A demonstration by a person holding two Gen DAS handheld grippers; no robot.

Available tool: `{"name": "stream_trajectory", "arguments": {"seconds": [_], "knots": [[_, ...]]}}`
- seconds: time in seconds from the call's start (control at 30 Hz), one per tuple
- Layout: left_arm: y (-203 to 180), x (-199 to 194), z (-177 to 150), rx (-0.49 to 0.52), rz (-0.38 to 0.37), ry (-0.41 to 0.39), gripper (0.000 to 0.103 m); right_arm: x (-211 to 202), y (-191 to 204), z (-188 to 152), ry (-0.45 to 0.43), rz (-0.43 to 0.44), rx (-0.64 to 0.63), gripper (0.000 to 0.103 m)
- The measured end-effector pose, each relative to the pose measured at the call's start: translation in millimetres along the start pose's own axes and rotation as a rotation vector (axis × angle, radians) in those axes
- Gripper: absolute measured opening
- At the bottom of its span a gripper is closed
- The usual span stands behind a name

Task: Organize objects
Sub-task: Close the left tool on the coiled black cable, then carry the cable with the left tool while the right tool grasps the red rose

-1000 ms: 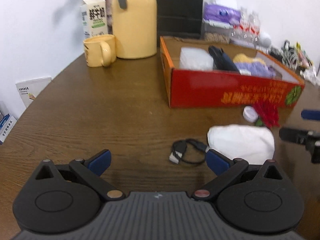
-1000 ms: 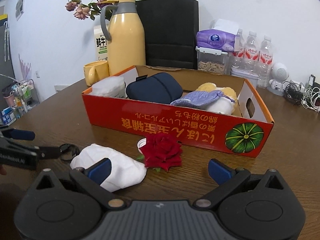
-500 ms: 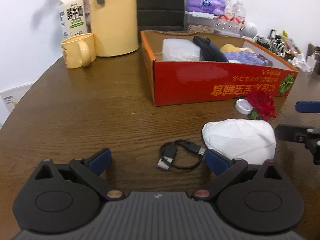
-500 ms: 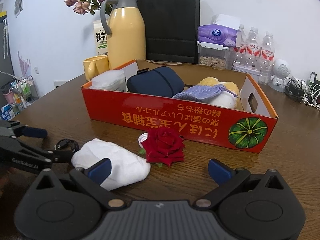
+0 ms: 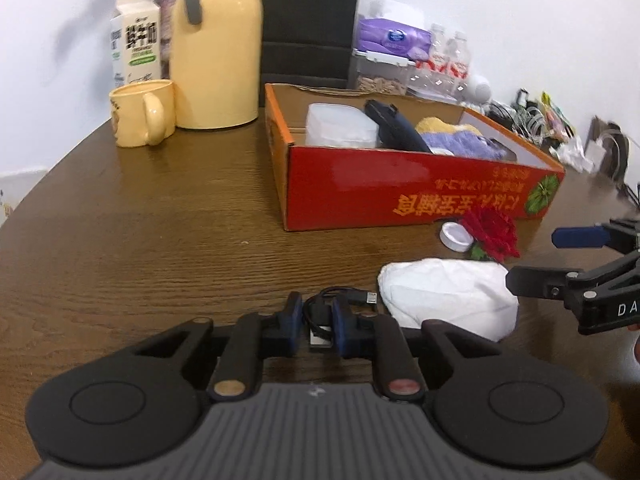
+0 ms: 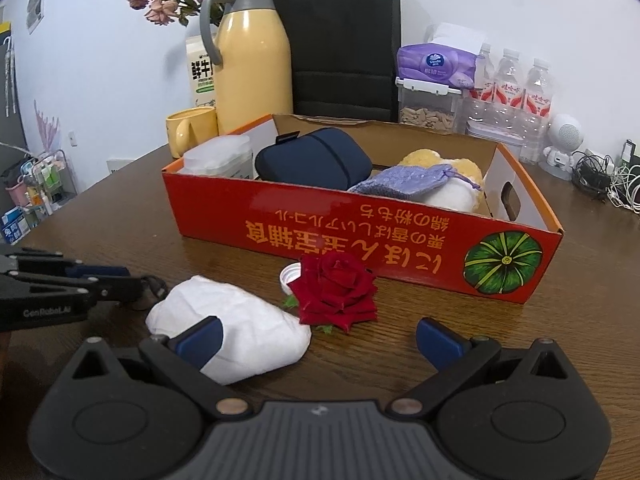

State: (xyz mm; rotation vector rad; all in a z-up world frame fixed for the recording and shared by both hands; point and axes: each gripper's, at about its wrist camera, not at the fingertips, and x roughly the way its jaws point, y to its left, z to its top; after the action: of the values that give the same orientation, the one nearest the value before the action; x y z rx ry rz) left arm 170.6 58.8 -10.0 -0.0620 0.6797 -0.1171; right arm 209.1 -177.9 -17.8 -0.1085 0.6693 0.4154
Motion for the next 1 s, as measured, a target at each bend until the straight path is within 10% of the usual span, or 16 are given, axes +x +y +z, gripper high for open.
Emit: {"name": "stream_trajectory", "arguments": {"seconds": [0.6,1.0], "knots": [[0.4,-14.1,1.4,-0.027,-0.001,-0.069,0.016,27.7,-12.1,20.4,0.001,-0.027,0.013,0.101],[-4.5,-19.7,5.0,-0.033,0.005,-0.092,0.016,32.5,-13.0,19.1,0.014,0.029,0.006,0.041]]}}
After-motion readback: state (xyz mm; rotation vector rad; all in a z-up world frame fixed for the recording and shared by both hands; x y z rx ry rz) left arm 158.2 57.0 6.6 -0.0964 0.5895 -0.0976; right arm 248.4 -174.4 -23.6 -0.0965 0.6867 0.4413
